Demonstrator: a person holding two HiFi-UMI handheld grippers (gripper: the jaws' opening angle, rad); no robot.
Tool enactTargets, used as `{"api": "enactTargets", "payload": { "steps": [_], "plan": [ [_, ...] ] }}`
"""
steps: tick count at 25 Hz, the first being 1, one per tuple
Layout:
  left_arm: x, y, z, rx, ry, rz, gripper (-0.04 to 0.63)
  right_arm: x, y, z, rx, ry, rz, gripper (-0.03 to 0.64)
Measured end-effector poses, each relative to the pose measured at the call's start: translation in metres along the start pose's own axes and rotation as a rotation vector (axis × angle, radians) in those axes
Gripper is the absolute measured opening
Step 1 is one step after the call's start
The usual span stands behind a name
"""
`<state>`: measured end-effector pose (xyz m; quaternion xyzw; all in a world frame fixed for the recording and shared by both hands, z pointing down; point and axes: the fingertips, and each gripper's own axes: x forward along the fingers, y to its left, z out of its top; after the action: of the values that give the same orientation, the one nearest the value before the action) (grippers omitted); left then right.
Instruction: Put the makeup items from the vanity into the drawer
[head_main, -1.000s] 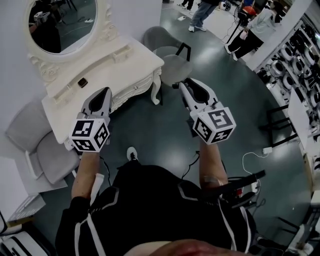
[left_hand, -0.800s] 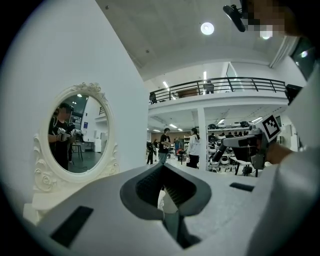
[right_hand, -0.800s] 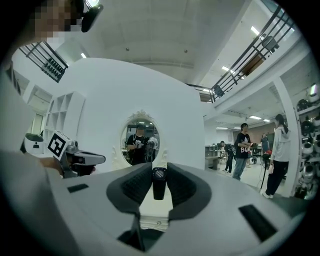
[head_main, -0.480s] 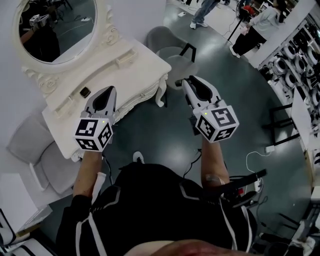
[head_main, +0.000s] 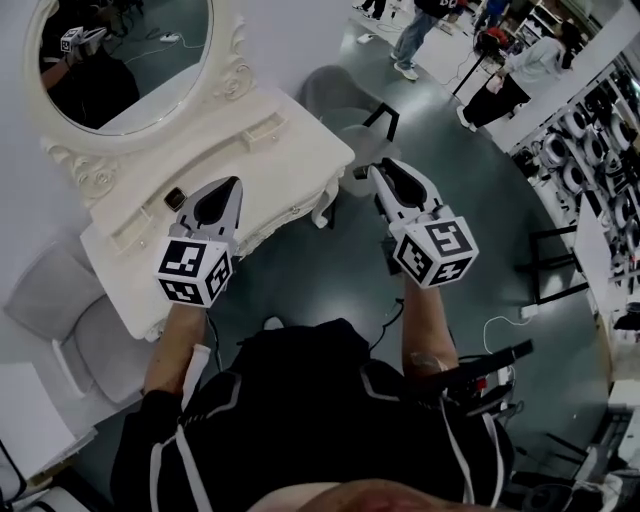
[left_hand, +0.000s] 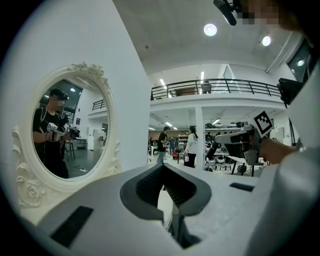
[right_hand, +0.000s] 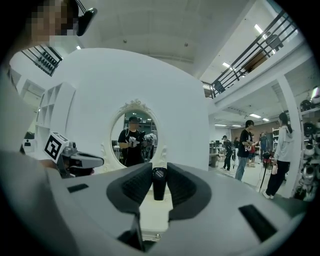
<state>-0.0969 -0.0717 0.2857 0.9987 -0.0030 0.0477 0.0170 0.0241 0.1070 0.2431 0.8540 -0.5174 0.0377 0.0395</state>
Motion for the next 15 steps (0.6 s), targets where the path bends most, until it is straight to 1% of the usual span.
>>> {"api": "enactTargets", "payload": {
  "steps": [5,8,15],
  "plan": [
    [0.014,0.020,0.000,-0.016,-0.013,0.019,0.003,0.028,0.003,0.009,-0.041,-0.013,0.026,0.097],
    [0.026,0.029,-0.002,-0.024,-0.009,0.031,0.003,0.047,-0.002,0.010,-0.036,-0.018,0.054,0.097],
    [0.064,0.048,-0.004,-0.008,0.011,0.128,0.003,0.100,-0.037,0.006,-0.018,-0.019,0.149,0.097]
  ]
}}
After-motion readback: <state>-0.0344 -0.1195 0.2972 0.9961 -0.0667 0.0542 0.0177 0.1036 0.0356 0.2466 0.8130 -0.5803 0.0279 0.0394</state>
